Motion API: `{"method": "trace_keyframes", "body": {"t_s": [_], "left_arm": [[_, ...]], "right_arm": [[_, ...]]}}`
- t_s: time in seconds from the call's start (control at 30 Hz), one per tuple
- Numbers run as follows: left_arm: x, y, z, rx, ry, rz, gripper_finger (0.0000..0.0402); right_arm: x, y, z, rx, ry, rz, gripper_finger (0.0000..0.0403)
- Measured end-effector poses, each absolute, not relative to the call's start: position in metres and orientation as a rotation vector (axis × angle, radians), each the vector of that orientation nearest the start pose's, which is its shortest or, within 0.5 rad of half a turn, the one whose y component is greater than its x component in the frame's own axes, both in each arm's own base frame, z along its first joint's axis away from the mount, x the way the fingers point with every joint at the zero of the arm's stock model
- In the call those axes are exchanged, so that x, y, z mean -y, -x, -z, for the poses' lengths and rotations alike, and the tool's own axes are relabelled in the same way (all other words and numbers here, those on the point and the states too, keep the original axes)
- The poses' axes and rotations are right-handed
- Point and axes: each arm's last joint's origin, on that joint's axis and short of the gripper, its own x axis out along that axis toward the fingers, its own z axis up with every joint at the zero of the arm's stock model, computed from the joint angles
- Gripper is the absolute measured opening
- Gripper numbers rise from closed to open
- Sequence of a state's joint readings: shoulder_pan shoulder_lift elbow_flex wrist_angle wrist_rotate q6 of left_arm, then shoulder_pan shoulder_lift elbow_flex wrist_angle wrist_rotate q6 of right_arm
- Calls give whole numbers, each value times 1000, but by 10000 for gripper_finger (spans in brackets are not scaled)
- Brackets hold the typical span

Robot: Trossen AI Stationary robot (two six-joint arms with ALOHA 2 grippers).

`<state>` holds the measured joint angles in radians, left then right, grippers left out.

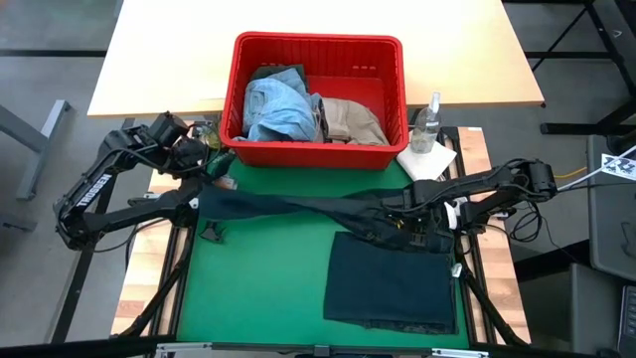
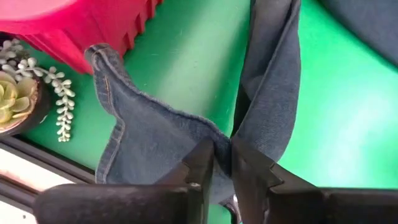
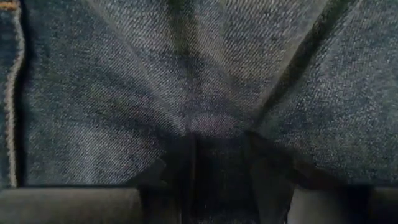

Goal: Fold laundry
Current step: Fold the dark blue jeans

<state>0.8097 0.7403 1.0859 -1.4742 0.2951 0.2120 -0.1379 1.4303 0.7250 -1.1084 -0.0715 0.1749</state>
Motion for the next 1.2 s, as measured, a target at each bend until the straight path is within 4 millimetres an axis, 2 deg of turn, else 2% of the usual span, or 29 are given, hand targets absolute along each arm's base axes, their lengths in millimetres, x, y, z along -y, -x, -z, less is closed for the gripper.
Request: {"method": "trace_keyframes", "body": {"t_s": [0.17, 0.4, 0.7, 0.87, 1.2], "left_arm": [[-49, -58, -335, -1006, 412, -357, 71], [-52, -57, -334, -1039, 402, -475, 101], [-52, -57, -334, -1033, 436, -506, 155], [-52, -57, -334, -1030, 449, -513, 170], [-49, -50, -331, -1042, 729, -760, 172]], "right_arm": [[23, -184, -158, -1798, -314, 205, 136], [23, -184, -158, -1795, -314, 204, 136], [23, -184, -158, -1793, -314, 204, 136], [23, -185, -158, -1792, -314, 203, 136], [24, -185, -159, -1787, -314, 203, 136]]}}
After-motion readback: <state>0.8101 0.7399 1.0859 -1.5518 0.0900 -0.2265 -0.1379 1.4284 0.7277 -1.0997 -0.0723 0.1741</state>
